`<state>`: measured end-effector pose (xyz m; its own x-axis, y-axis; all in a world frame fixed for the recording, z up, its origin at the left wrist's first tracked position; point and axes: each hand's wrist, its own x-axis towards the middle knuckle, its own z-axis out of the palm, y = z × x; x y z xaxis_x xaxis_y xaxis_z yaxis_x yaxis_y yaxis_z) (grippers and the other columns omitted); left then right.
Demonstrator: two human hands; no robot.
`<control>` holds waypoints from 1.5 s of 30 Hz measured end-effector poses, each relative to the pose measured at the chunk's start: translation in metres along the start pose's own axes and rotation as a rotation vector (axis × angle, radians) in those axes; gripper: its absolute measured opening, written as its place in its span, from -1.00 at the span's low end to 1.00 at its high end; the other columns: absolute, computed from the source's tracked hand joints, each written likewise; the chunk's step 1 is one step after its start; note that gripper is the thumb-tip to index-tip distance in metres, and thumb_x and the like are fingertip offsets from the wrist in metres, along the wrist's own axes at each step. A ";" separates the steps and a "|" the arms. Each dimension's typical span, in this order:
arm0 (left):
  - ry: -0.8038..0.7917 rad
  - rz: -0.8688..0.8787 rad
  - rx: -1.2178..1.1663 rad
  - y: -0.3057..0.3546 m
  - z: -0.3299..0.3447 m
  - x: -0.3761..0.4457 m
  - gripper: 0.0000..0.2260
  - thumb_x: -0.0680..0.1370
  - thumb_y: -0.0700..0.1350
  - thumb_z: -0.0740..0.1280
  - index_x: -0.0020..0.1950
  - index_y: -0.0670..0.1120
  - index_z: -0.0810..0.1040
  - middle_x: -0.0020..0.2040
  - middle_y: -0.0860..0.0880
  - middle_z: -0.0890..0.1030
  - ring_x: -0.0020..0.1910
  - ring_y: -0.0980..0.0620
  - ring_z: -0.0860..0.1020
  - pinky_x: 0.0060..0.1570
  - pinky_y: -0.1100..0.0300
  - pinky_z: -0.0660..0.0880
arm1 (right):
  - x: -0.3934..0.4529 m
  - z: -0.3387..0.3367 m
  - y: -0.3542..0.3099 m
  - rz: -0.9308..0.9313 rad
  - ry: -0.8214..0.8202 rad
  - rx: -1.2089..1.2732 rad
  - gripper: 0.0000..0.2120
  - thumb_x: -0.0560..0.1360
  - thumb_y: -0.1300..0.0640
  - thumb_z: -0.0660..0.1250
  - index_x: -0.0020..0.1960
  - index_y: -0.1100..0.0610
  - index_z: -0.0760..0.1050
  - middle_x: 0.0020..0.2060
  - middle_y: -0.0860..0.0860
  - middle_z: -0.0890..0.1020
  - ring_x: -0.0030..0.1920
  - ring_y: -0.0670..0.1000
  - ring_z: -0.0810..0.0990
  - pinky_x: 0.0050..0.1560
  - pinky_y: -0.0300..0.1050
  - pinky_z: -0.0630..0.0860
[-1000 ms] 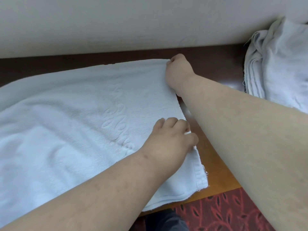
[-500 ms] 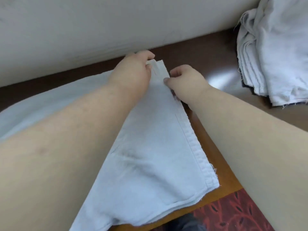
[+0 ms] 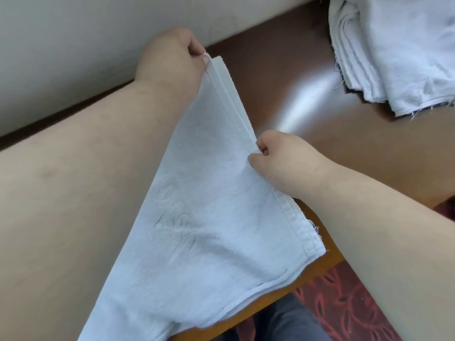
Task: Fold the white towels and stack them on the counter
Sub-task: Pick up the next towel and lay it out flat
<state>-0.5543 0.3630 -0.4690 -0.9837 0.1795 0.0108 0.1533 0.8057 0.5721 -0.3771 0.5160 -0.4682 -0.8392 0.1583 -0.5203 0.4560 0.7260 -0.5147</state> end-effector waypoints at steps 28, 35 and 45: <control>-0.078 0.203 0.416 0.040 0.051 -0.100 -0.54 0.62 0.30 0.02 0.09 -0.07 0.42 -0.14 -0.12 0.45 -0.06 -0.18 0.44 0.00 -0.05 0.37 | -0.081 0.009 0.072 0.070 0.260 0.082 -0.77 0.44 -0.11 0.41 -0.10 0.00 0.44 -0.26 -0.08 0.55 -0.28 -0.21 0.50 -0.42 -0.41 0.37; -0.213 0.249 0.240 0.029 0.039 -0.203 -0.73 0.56 0.10 0.28 0.23 0.06 0.51 0.09 -0.02 0.56 0.13 -0.14 0.46 0.06 -0.03 0.44 | -0.068 0.000 0.048 0.231 0.000 0.101 -0.53 0.38 -0.26 0.43 0.13 0.03 0.54 -0.14 -0.07 0.65 -0.19 -0.08 0.63 -0.25 -0.18 0.53; -0.314 0.342 0.330 0.014 0.044 -0.251 -0.42 0.60 0.22 0.00 0.55 -0.05 0.22 0.51 -0.03 0.29 0.54 -0.09 0.13 0.51 -0.07 -0.09 | -0.071 0.004 0.025 0.234 0.016 0.443 -0.53 0.35 -0.16 0.47 0.15 0.02 0.44 -0.06 -0.04 0.64 -0.10 0.01 0.67 -0.12 -0.04 0.65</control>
<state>-0.3015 0.3539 -0.5004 -0.8055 0.5798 -0.1224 0.5293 0.7969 0.2913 -0.3045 0.5204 -0.4465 -0.7021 0.2957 -0.6478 0.7118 0.3167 -0.6269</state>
